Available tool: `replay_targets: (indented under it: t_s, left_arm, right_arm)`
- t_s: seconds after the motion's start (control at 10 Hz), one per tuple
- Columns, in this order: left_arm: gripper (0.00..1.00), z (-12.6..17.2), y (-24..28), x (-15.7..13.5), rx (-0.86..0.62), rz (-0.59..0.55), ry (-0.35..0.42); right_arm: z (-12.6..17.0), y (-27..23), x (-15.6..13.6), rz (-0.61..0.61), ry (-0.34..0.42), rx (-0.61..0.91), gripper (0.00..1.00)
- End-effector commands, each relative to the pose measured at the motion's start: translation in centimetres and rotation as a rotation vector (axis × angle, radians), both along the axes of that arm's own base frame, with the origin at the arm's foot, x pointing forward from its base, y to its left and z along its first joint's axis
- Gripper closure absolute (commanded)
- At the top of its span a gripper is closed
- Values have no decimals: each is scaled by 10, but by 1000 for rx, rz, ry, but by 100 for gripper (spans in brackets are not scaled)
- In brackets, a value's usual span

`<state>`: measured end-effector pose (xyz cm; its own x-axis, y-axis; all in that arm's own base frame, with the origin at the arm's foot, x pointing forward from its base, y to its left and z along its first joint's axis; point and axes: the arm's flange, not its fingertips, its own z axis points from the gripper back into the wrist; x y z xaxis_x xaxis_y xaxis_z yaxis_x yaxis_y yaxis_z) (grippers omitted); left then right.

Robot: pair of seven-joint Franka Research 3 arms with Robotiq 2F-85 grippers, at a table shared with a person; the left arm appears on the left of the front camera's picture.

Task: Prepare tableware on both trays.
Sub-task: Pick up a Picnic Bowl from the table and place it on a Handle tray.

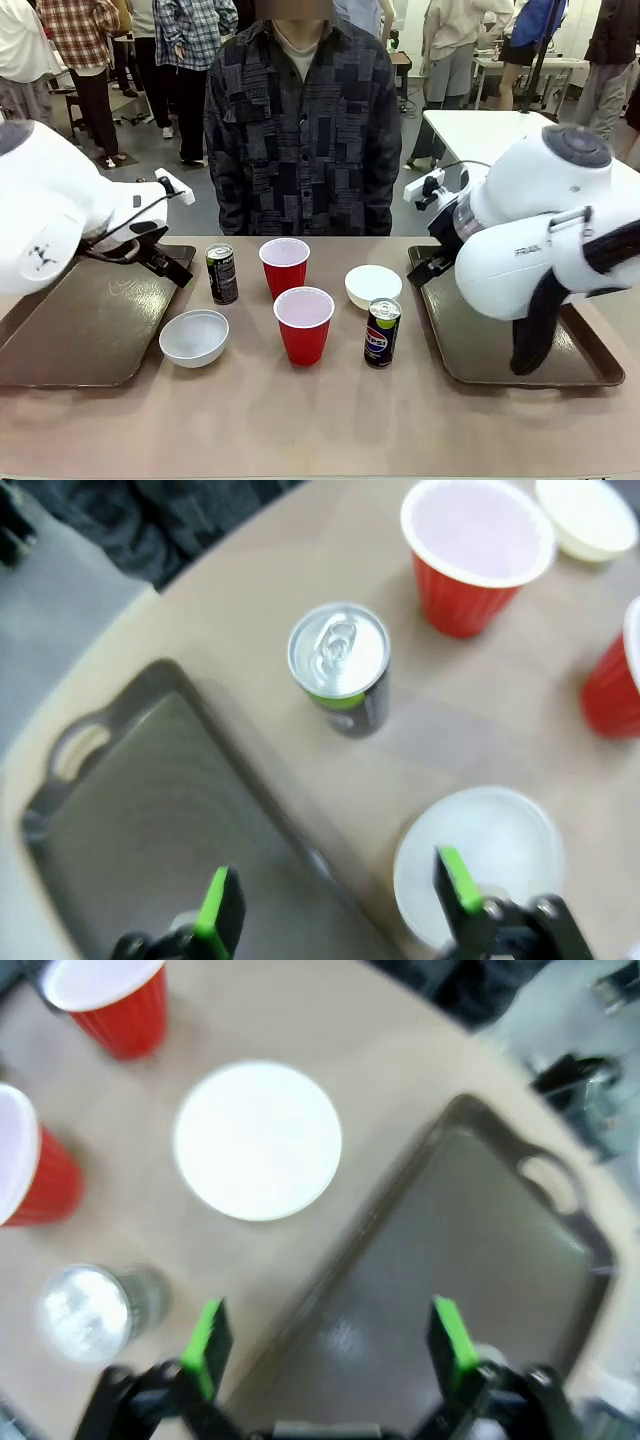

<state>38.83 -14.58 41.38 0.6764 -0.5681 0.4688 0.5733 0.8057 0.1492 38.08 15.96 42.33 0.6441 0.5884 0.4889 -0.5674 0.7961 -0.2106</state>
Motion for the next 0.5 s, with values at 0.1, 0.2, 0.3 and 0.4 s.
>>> replay_targets:
  t_s: [0.1,0.2,0.3,0.4]
  left_arm:
    - [0,37,43,-64,60,-76,241]
    - [0,40,41,-82,86,-107,291]
    - [0,42,38,-92,106,-127,318]
    - [0,45,33,-109,124,-97,310]
  right_arm:
    - [44,-25,-90,-122,175,-86,0]
    - [42,-29,-117,-136,246,-106,0]
    - [41,-29,-142,-151,281,-112,0]
    - [36,-25,-164,-171,270,-149,0]
